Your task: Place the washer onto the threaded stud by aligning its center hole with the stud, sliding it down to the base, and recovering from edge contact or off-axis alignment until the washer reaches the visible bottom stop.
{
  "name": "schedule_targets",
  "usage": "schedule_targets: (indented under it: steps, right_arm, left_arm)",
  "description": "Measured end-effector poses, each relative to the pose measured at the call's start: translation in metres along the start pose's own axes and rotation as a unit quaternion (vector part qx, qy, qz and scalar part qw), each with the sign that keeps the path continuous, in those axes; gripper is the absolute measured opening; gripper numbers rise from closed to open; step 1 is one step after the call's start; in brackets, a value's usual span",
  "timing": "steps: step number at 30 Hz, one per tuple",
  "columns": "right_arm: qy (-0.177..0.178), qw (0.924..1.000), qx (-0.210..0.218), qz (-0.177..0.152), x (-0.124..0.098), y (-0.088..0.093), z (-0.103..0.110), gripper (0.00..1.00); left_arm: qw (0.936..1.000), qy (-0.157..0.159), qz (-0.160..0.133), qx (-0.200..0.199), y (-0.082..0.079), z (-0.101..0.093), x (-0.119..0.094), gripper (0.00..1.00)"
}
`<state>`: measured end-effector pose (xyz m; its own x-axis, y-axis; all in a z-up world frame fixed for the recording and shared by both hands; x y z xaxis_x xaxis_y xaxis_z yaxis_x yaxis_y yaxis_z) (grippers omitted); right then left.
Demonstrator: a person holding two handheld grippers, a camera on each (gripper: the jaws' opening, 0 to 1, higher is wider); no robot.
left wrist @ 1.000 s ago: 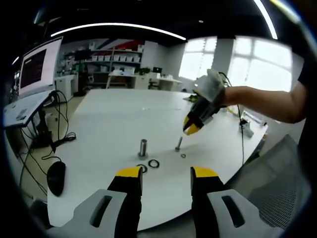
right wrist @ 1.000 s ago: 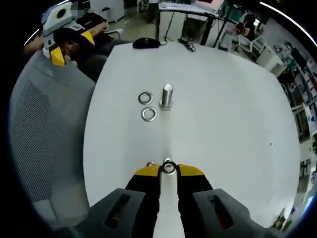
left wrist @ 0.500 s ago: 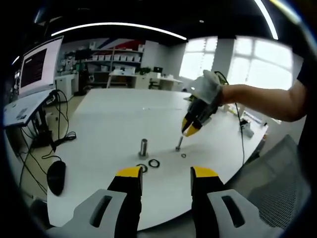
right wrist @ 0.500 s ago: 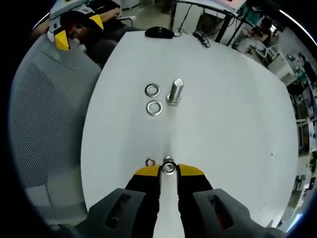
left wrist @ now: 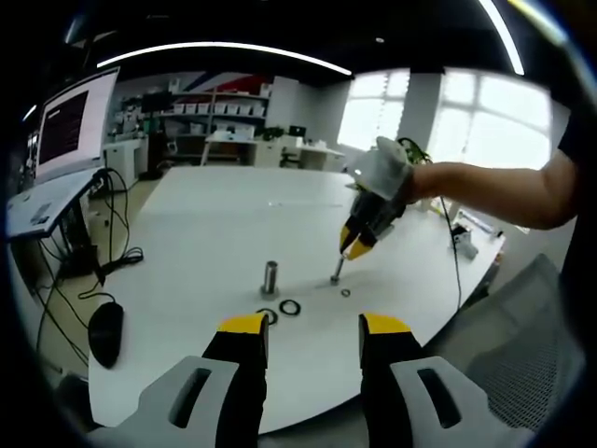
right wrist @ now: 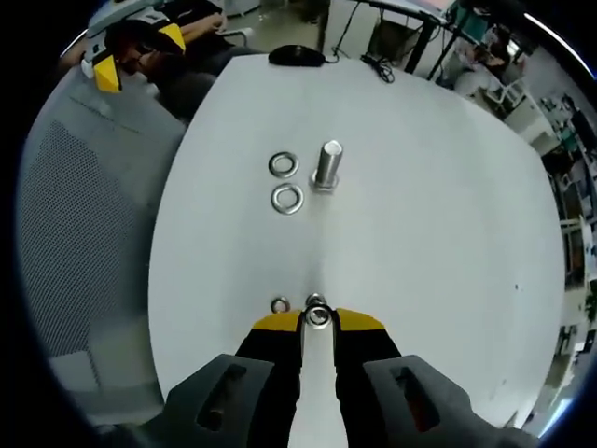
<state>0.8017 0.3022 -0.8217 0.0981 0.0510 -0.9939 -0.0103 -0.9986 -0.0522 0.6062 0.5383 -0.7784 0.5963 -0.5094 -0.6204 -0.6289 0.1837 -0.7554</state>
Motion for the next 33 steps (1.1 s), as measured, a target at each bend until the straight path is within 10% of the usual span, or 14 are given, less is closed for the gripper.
schedule_targets:
  steps: [33]
  right_arm:
    - [-0.005,0.9994,0.034,-0.002,0.036,0.006,0.002,0.13]
  left_arm:
    - [1.0000,-0.001,0.004,-0.001,0.000,0.000,0.000,0.36]
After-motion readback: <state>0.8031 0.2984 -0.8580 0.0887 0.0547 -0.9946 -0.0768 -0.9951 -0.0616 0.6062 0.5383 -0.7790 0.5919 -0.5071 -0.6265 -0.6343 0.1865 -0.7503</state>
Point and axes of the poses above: the point that each gripper's makers call its tool centre point, and the gripper's own axes: x roughly forward along the fingers, z roughly to its left, y roughly out of its underside, the point moved 9 cm from there along -x, roughly backward along the fingers, and after that the axes turned 13 degrees about z, right-handed, at the moved point
